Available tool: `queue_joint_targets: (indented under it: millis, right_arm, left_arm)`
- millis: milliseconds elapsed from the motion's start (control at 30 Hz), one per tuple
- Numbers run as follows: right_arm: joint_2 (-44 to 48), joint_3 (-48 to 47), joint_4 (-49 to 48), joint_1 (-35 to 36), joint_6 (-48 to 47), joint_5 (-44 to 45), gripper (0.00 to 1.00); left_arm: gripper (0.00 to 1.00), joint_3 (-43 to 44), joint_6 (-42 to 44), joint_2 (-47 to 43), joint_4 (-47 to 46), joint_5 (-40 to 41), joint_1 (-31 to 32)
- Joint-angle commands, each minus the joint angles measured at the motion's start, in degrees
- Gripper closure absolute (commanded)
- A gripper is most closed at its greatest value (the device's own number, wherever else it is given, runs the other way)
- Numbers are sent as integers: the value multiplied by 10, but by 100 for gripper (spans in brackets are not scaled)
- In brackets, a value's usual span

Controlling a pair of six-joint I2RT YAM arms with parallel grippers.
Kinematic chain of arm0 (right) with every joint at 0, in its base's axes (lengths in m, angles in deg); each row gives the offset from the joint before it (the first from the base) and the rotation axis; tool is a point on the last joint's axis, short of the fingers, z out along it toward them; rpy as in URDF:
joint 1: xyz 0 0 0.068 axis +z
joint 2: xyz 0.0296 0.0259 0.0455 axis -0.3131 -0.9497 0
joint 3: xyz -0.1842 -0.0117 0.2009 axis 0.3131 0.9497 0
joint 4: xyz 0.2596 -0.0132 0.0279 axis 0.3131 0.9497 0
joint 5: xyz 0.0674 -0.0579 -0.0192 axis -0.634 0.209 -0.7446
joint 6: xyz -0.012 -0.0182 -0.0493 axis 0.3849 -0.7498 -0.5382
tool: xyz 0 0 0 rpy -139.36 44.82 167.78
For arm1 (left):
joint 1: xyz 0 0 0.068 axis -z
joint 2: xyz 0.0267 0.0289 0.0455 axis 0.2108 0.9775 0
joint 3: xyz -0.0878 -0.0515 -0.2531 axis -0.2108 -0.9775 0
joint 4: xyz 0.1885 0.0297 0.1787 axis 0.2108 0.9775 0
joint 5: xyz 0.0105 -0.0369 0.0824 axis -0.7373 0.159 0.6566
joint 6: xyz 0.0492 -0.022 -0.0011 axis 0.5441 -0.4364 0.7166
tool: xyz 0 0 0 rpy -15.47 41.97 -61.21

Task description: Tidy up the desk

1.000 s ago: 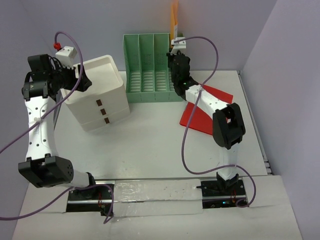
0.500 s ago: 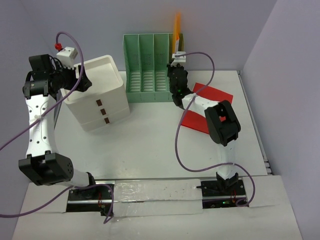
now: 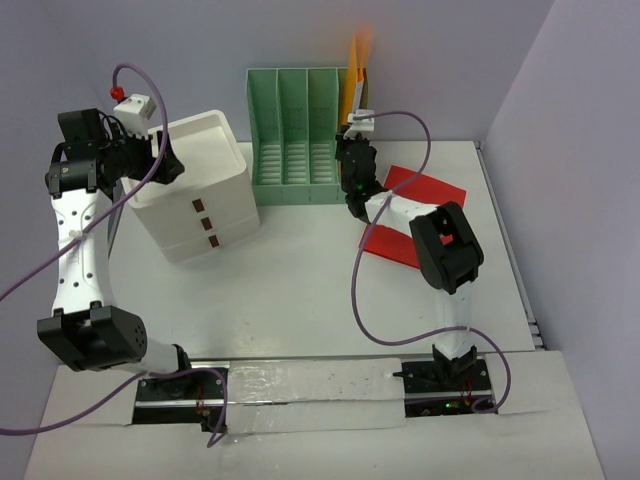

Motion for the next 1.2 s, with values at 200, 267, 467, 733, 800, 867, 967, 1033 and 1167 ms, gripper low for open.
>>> queue_joint_targets:
  millis: [200,267,467,733,800,867,967,1033,1167]
  right_arm:
    - [24,8,-91,0,-63,32,100]
    - [32,13,-118,0,-89,30,100]
    - [41,23,-196,0,-129,5,100]
    - [19,10,-233,-3,-117,-24,100]
    - [5,8,-251,-4,-118,-27,100]
    - [-11,10,-266,-5,-115,-24,100]
    - [-27,17,-278,-8,-102,-23,100]
    - [-40,20,-290,-8,-97,-22,100]
    - [-55,16,-267,-8,-76,-21,100]
  left_arm:
    - [21,0,9,-8,-7,-24,-4]
    - [21,11,10,-2,-1,-27,-4]
    - [21,18,12,6,5,-25,-4]
    - [21,23,17,8,7,-18,-4]
    - [21,23,19,10,8,-19,-4]
    - [21,19,21,8,7,-19,-4]
    - [22,16,23,7,6,-17,-4]
    - [22,16,24,8,7,-18,-4]
    - [21,16,24,6,8,-18,-4]
